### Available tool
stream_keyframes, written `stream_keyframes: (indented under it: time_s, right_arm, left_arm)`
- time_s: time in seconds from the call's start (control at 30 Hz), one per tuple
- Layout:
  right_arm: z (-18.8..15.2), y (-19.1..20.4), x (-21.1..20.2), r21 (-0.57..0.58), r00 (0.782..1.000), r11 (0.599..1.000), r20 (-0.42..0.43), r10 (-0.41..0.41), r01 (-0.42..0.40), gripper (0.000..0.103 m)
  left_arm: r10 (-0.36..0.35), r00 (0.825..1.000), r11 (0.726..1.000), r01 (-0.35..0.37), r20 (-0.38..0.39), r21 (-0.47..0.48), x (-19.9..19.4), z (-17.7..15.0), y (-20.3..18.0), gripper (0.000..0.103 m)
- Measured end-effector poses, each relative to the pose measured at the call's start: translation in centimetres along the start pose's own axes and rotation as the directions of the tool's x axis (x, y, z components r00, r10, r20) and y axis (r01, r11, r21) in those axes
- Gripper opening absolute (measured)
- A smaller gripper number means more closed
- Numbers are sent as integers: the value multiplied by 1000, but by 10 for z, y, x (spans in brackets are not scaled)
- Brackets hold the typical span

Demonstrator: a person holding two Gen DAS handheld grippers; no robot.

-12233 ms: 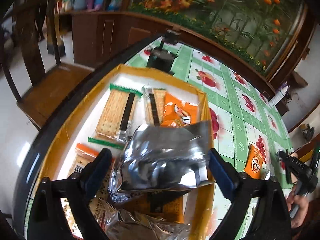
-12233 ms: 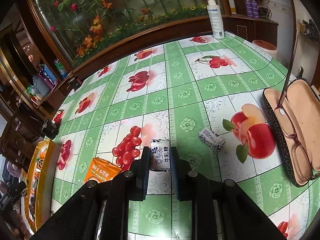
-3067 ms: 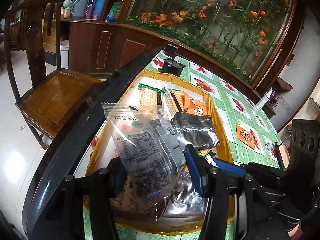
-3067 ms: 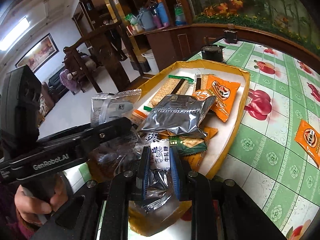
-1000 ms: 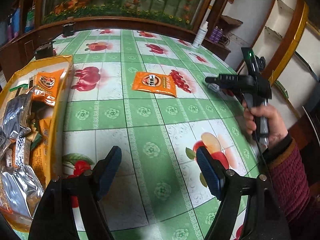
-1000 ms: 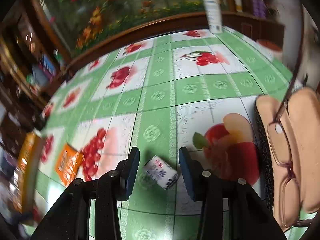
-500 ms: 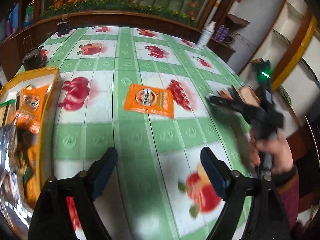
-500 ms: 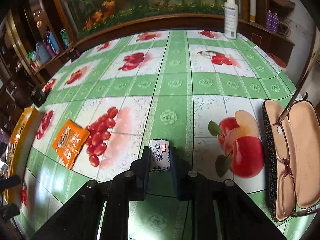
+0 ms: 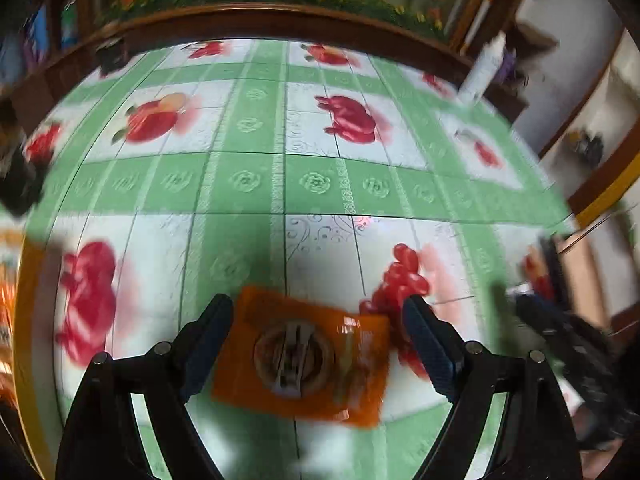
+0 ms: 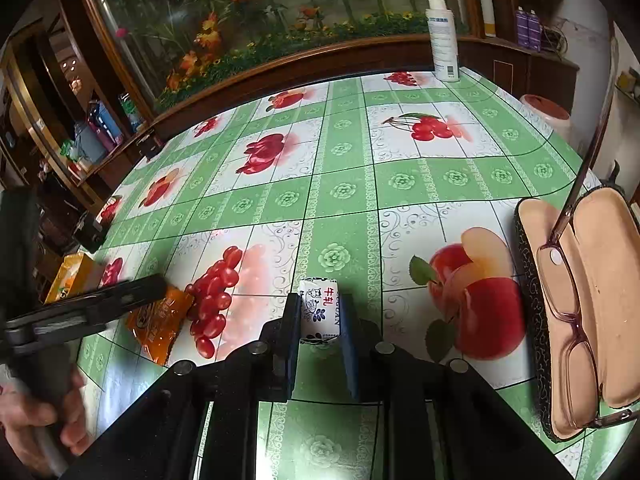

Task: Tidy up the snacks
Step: 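Grasp the orange snack bag with the left tool and lift it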

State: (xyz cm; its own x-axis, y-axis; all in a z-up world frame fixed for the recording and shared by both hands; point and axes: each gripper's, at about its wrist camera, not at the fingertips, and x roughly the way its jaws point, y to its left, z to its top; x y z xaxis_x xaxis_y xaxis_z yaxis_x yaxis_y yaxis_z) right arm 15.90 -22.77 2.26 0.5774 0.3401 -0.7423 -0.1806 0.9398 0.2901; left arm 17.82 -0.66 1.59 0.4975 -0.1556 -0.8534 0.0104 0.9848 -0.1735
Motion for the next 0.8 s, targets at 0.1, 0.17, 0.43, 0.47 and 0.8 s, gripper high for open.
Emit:
stream_keyframes:
  time_s: [0.1,0.17,0.43,0.47,0.8]
  right_arm:
    - [0,-4,1,15,1000,1000,-5,-2,2,20]
    - [0,-5,-2,19,1000,1000,-1,5,-5,20]
    - [1,-7,-5,44,1000,999,8,16,-17,20]
    - [2,-8,-6,51,1000,998,12,22,-22,20]
    - [2,-11,-5,63,999,997,12,35,-36,20]
  left_arm:
    - [10,1000,999,-10,-17,44,-1,-5,-5,86]
    - [-7,999,998,9,-36,62,-7,-13,-5,87]
    - [-134,985,974,151,-108,169,-51,-82,1,89]
    - [-126,988,971,140,-86,192,-57,-86,0,89]
    - [-51,997,947,66,-55,315,-32,-41,-12,91]
